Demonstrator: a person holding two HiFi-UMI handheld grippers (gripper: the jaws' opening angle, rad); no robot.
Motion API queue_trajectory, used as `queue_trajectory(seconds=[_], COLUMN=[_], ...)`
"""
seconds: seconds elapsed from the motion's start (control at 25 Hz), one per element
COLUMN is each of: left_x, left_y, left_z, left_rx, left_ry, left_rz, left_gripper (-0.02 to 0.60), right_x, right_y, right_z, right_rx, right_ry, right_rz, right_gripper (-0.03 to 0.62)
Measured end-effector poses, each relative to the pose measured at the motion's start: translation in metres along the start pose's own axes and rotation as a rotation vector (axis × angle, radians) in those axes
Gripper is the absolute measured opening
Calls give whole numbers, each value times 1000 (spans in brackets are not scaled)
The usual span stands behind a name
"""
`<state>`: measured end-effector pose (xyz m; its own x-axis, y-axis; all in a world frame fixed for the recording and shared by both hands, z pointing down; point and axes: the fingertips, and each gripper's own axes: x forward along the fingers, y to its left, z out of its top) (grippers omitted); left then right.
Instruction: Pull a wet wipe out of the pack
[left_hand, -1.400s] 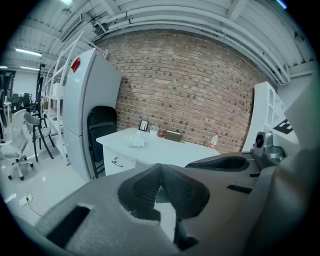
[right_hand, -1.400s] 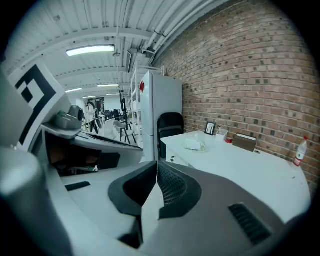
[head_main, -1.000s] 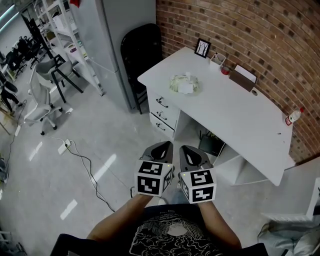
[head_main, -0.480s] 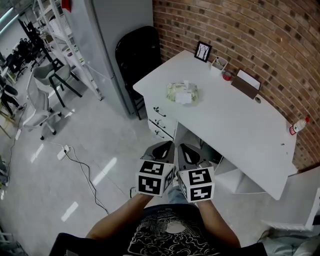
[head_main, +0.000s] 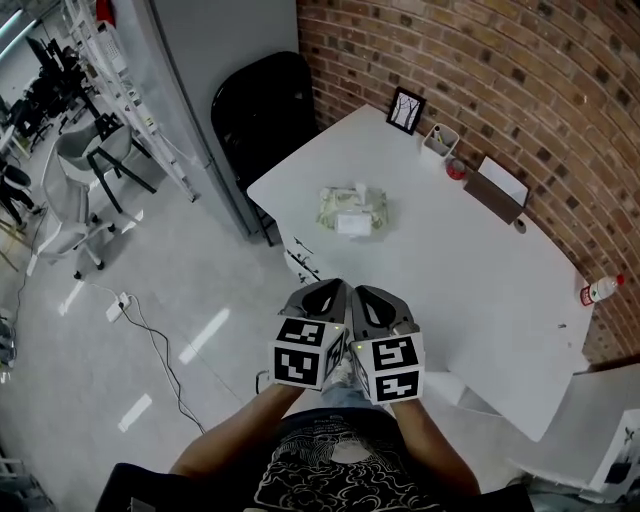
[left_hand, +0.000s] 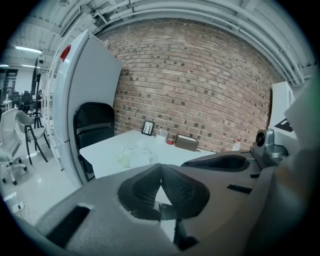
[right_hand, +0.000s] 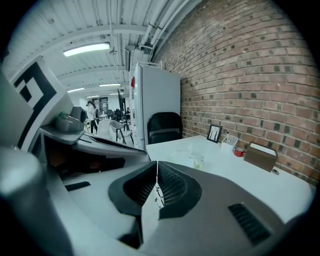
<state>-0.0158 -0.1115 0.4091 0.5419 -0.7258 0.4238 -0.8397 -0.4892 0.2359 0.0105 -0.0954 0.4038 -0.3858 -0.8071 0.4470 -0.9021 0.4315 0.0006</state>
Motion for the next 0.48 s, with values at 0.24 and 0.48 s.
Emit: queue_trajectory(seconds=[0.24,0.48], left_x=[50,77], left_y=[8,15], left_z=[20,29], left_rx=[-11,-8], left_ry=[5,12], left_rz=[32,81], left_gripper=[12,12], right_x=[32,55], right_y=[-43,-63], right_z=[13,20], right_rx=[-1,14], right_ry=[-7,-15], right_rz=[42,103], right_gripper=[18,18])
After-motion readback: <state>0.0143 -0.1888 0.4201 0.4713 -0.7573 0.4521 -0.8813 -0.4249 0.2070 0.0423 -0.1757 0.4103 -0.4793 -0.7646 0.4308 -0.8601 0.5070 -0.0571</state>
